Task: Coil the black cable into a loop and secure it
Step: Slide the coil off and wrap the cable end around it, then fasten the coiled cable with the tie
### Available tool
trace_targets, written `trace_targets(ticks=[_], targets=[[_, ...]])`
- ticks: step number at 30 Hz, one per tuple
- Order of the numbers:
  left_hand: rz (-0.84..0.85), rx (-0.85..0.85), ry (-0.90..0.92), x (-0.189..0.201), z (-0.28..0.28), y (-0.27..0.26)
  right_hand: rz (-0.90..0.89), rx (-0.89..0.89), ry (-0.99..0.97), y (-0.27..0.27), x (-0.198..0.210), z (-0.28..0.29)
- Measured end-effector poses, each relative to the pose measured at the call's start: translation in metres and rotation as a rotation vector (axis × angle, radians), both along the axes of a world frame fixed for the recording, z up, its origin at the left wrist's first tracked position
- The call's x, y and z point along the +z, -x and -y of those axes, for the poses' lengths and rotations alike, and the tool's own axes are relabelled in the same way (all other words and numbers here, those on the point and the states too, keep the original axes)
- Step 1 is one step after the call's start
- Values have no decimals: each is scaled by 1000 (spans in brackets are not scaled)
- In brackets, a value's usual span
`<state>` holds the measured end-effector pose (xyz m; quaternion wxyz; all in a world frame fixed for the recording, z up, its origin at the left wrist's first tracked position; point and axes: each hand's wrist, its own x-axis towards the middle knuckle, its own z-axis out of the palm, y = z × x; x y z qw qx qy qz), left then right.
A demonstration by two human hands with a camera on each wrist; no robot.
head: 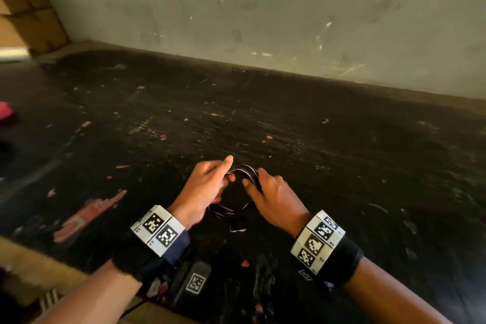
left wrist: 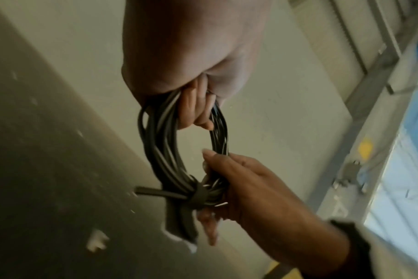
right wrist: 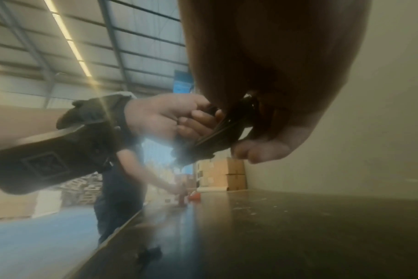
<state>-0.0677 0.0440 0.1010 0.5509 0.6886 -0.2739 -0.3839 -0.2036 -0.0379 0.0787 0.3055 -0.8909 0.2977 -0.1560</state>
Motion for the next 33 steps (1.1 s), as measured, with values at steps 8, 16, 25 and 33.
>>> trace_targets(ticks=[8, 16, 25, 33], targets=[[43, 330, -71, -28, -68, -43, -48, 136, -76, -77, -37, -44], [65, 568, -134, -50, -145, -112, -220, 420, -251, -125, -53, -80], [-6, 497, -237, -68, -188, -141, -543, 369, 87, -143, -82, -123], [-7, 354, -227, -77, -186, -151, -546, 187, 24, -171, -91, -126]])
